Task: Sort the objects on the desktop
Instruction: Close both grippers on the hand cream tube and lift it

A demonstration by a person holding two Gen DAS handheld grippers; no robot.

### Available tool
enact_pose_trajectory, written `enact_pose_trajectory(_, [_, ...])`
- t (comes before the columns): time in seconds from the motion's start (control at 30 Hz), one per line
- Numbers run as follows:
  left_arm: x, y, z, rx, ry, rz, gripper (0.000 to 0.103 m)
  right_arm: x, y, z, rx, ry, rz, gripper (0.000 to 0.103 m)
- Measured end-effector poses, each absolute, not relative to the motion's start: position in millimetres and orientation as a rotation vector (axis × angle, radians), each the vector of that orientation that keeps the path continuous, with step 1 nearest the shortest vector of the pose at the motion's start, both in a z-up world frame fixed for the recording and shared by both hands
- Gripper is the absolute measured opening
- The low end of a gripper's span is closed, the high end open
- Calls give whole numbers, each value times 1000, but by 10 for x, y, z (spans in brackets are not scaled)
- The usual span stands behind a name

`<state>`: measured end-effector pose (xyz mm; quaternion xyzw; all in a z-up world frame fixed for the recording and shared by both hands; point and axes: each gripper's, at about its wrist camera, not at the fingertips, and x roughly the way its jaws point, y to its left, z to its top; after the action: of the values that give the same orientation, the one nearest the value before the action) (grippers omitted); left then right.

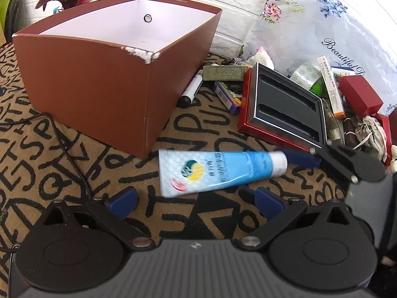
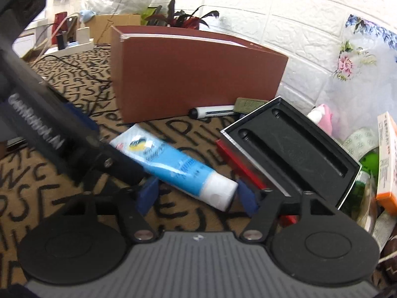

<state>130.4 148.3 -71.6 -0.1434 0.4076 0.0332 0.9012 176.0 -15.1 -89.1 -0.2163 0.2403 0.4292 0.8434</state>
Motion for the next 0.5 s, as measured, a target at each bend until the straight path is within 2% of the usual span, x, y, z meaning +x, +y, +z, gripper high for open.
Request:
enact_pose_trajectory(0.2, [1157, 1538, -718, -333, 838, 99, 103, 1371, -251, -843, -482, 544, 1024, 59])
enact_pose_trajectory(0.3, [1131, 1539, -701, -362, 847, 133, 103, 1387, -149, -826, -494, 509, 952, 61])
enact_pose_trajectory(0.4, [1129, 1545, -679, -405, 850, 164, 103, 1466, -38, -845, -443, 558, 905, 60])
enact_pose_trajectory(0.43, [1130, 1546, -678, -422, 852, 172, 103, 1448, -23, -853, -433, 560, 892, 58])
enact_pose_trajectory(0.47, [1133, 1542, -681, -444, 859, 181, 103, 1424, -20, -862, -427, 563, 886, 47])
enact_pose_trajectory(0.5, [1136, 1524, -683, -450, 861, 185, 103, 1385, -31, -864, -415, 570, 886, 42])
